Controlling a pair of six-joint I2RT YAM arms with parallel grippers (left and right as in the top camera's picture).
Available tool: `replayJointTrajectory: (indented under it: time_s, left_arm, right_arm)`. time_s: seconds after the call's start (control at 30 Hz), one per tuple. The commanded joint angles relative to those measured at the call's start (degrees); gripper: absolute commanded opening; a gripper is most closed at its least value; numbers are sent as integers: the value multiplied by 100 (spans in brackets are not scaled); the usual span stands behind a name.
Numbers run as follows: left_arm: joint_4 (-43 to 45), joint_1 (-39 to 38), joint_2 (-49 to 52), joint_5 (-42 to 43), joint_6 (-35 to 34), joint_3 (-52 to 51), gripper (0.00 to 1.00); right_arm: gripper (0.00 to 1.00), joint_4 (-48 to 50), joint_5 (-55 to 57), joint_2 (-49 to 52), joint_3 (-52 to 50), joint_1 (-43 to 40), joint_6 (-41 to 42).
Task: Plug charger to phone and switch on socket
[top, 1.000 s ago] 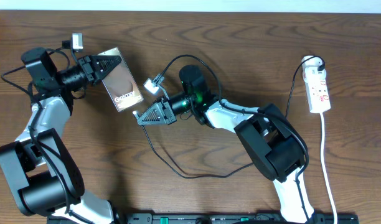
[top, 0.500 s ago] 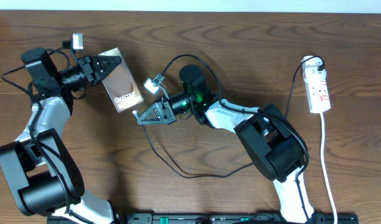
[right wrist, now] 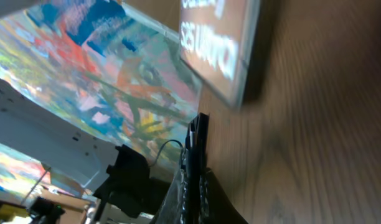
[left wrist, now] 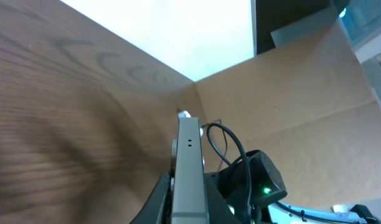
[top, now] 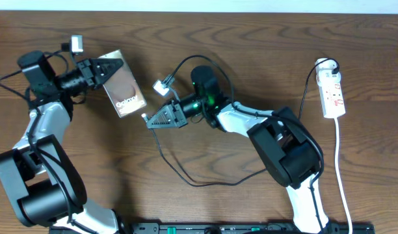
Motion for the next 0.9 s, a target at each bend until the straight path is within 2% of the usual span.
replayJointTrajectory:
  time_s: [0.0,0.3,0.43,0.6,0.77,0.87]
  left_arm:
    - [59,293,26,92,-39,0,8]
    - [59,616,26,138,-142,0,8]
    - [59,610,26,136,-142,0,8]
    - [57,610,26,166,-144,0,7]
    - [57,610,26,210,-146,0,7]
    - [57,610,26,264,-144,0,7]
  right_arm:
    - [1,-129,-212,-59,61,-197,118]
    - [1,-800,-46,-59,61,-389,28]
    - [2,-382,35,-61,90,-409,643]
    - [1,-205,391,-61,151,-431,955]
    - [1,162,1237,-61,361,-466,1880]
    - [1,256,1668,-61,531,-531,1904]
